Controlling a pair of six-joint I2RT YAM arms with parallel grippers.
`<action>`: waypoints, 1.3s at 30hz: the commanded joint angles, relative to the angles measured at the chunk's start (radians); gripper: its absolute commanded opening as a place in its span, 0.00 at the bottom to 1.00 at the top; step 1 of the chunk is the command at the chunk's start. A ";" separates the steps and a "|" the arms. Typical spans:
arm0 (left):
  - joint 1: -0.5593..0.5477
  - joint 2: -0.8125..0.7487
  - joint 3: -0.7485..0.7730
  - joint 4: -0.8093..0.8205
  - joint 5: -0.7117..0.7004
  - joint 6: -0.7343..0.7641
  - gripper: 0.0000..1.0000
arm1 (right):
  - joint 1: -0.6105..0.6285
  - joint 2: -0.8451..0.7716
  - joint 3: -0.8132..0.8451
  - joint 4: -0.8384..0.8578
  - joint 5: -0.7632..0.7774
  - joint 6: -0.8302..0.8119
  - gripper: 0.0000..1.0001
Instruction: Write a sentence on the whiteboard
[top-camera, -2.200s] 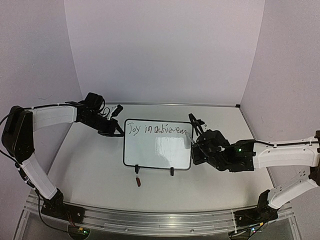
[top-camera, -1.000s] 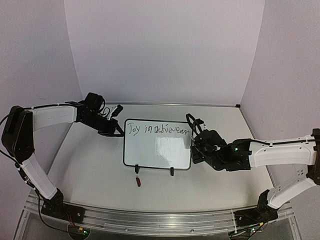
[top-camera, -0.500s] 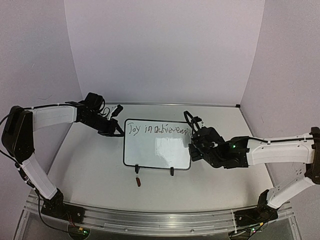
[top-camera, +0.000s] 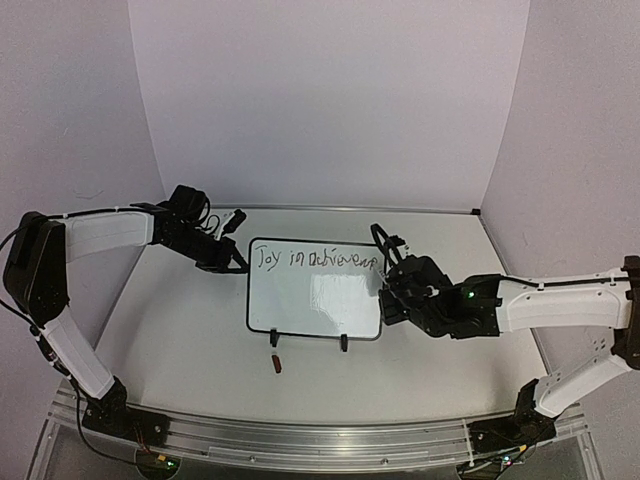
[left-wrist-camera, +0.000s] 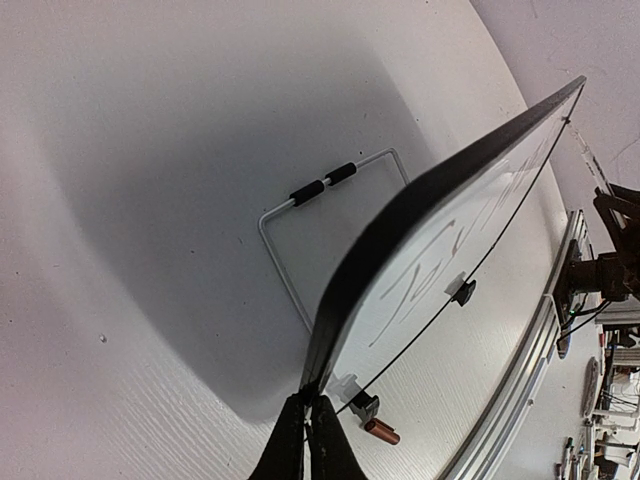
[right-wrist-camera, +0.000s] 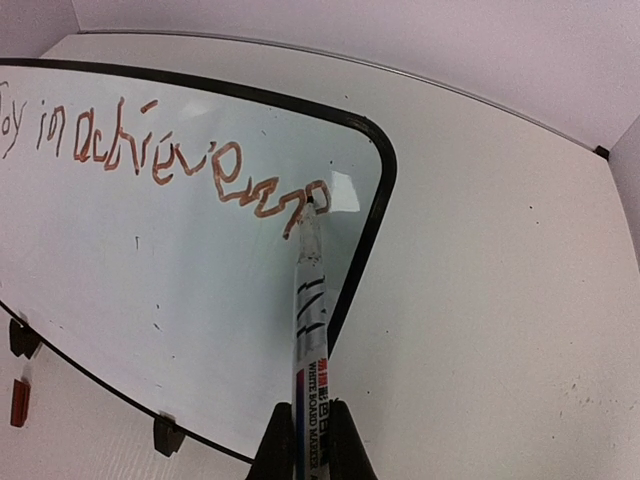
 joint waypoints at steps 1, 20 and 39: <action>-0.002 0.008 0.050 -0.007 -0.016 0.004 0.03 | 0.004 -0.035 -0.021 -0.002 -0.001 0.028 0.00; -0.002 0.007 0.050 -0.008 -0.014 0.003 0.03 | 0.036 -0.056 -0.031 -0.039 0.014 0.054 0.00; -0.002 0.004 0.051 -0.007 -0.016 0.005 0.03 | 0.037 -0.072 -0.012 -0.026 0.022 0.030 0.00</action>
